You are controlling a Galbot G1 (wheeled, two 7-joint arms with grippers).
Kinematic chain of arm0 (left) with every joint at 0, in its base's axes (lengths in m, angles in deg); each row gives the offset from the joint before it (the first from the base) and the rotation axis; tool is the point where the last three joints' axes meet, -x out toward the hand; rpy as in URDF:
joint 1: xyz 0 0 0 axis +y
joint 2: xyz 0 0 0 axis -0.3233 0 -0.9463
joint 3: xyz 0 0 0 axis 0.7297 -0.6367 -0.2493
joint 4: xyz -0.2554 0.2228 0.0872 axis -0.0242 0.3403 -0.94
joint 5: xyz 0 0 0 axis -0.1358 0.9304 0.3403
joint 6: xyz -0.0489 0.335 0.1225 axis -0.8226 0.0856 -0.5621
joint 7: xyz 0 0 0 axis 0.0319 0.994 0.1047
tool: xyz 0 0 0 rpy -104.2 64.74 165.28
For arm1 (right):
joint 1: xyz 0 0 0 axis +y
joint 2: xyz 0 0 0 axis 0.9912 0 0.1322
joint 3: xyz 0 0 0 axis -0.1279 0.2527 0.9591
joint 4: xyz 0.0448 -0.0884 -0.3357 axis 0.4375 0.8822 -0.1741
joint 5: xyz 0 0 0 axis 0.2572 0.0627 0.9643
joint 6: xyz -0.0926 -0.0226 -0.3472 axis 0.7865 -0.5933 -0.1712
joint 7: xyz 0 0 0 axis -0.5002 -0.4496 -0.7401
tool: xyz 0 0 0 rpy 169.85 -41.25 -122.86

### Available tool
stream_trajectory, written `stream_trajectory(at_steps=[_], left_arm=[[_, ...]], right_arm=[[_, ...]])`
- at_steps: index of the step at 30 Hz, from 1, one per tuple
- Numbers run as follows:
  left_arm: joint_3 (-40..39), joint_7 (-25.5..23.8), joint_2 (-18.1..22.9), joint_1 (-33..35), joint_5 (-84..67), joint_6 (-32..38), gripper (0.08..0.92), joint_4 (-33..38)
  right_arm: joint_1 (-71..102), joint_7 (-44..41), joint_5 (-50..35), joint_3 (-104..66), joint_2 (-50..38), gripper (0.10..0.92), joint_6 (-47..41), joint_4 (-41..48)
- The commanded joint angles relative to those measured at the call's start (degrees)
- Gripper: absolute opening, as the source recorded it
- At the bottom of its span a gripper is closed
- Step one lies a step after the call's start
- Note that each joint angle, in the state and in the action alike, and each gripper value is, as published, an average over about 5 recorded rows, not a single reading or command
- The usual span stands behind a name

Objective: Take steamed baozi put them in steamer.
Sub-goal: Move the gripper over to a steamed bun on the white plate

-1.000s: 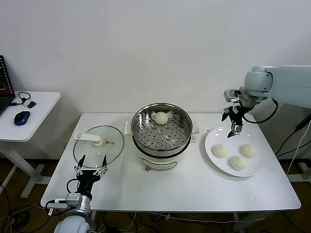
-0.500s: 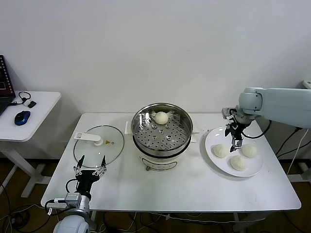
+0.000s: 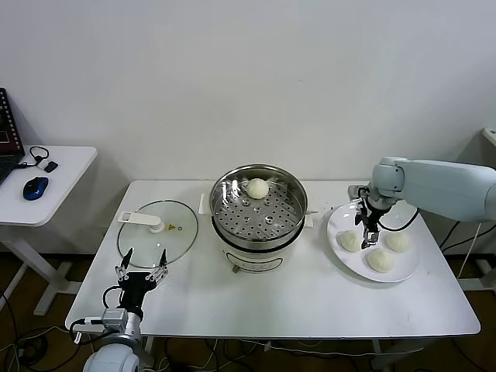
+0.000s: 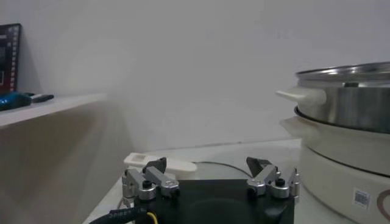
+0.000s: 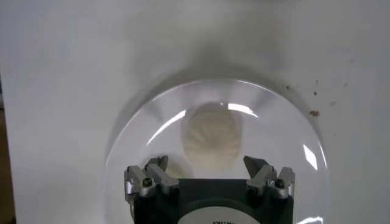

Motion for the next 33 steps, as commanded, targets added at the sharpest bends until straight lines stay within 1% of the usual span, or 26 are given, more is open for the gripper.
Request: stream_trajectory(at_steps=[1,19,22,27,33], left_arm=[[0.05,-0.05,-0.07,0.09,0.1,0.11,0.823,-0.09],[0.36,0.0,-0.08,0.16,0.02,0.65,0.823,-0.19],[0.43,0.03,-0.15,0.17,-0.01,0.64,0.823,-0.19],[0.46,0.08,-0.14,0.24,-0.07,0.66,0.823,-0.06],[0.63,0.11,-0.25,0.46,-0.15,0.68,0.823,0.14]], right_arm=[[4.59,0.21,0.99,-3.35,0.31,0.823,0.32,3.57],[7.04,0.13,2.05,-5.67,2.13,0.816,1.41,6.65],[6.63,-0.14,2.15,-5.53,2.08,0.767,1.39,6.51],[6.12,-0.33,2.32,-5.35,1.92,0.66,1.22,6.0],[5.35,-0.33,2.76,-5.08,1.55,0.587,1.07,5.15]])
